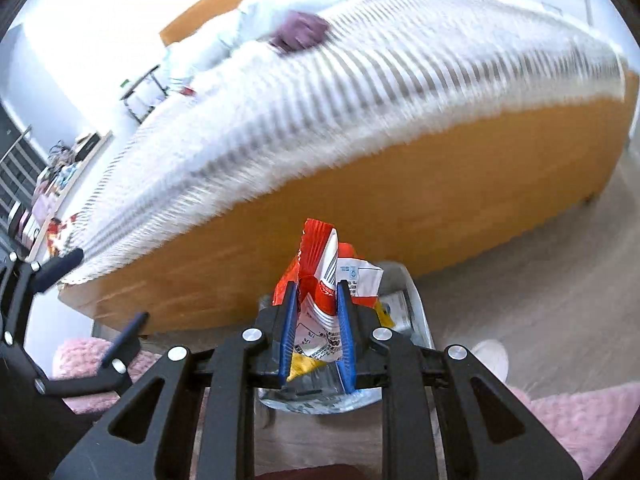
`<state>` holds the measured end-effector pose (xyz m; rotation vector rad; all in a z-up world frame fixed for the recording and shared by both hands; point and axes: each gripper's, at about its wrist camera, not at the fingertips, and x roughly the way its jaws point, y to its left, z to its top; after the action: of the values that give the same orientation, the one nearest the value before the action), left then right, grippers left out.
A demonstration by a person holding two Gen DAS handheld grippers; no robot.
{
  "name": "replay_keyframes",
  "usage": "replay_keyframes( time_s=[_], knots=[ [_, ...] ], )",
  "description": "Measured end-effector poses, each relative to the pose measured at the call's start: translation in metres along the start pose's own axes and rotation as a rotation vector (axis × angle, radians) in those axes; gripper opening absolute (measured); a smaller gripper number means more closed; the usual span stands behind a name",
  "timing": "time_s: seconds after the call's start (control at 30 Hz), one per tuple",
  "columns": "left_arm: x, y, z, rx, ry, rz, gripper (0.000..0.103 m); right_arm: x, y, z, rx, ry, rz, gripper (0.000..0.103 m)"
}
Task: Collect trash
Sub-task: 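Raise both tools from the bin back over the bed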
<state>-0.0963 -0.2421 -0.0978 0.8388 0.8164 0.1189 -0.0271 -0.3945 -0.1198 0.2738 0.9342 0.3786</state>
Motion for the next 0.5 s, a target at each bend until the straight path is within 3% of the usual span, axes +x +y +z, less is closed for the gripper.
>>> replay_keyframes(
  time_s=[0.33, 0.5],
  knots=[
    [-0.039, 0.137, 0.02, -0.149, -0.134, 0.263, 0.079, -0.048, 0.063, 0.071, -0.115, -0.18, 0.028, 0.021],
    [-0.023, 0.193, 0.051, -0.24, -0.167, 0.278, 0.079, -0.044, 0.081, 0.114, -0.146, -0.23, 0.036, 0.021]
  ],
)
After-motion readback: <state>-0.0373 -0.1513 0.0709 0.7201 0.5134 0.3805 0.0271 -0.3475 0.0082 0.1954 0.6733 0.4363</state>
